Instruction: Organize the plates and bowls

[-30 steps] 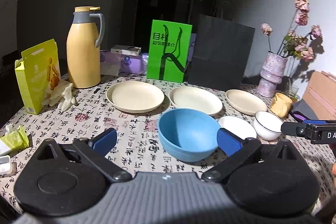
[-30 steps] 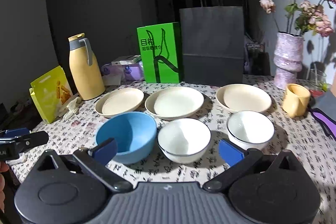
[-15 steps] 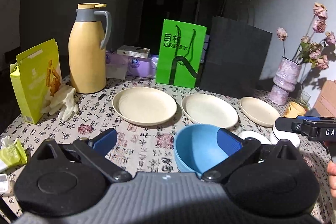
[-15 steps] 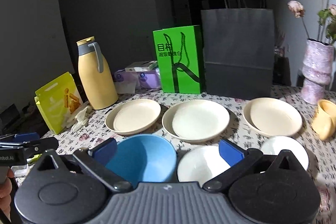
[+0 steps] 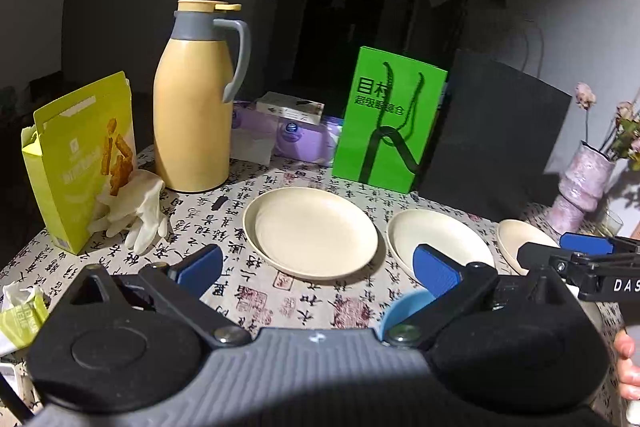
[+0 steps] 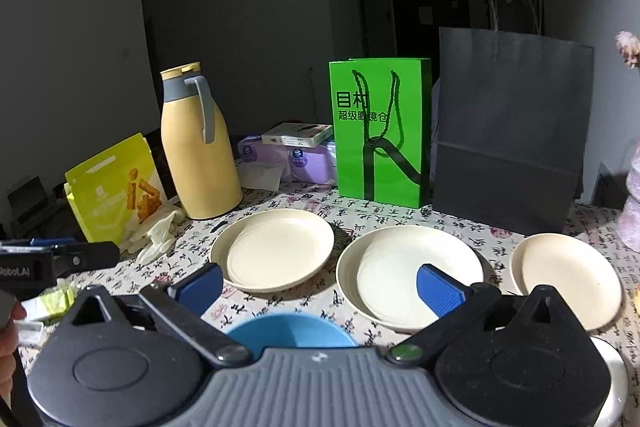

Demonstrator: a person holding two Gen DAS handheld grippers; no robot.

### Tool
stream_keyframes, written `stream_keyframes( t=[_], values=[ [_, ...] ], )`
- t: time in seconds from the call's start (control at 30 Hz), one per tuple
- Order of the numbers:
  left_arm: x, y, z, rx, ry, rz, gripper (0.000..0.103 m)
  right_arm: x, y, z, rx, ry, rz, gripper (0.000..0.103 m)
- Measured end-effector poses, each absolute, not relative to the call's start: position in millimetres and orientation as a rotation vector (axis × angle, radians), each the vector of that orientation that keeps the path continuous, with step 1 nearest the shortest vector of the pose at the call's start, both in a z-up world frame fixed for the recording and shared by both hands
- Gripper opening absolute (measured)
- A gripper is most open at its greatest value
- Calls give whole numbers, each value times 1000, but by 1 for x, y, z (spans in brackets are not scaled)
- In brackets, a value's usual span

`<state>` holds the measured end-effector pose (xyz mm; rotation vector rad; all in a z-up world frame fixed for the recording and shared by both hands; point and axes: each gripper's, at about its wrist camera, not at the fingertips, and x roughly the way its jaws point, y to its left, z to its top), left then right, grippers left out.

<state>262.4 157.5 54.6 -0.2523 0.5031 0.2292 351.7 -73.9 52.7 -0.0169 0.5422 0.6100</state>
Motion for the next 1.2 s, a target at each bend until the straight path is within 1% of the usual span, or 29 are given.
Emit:
stream_keyframes(
  t=[0.2, 0.53, 0.87, 1.2],
  values=[
    [287, 175, 53, -295, 522, 255, 103, 389, -57, 61, 28, 574, 641, 103],
    [328, 205, 51, -383, 549, 301, 103, 437, -16, 66, -4, 612, 667, 103],
    [377, 235, 34, -461, 626, 334, 103, 494, 24, 44, -47, 735, 693, 103],
    [421, 265, 8, -555, 684, 362, 103, 547, 47, 18, -19, 830, 657, 103]
  ],
)
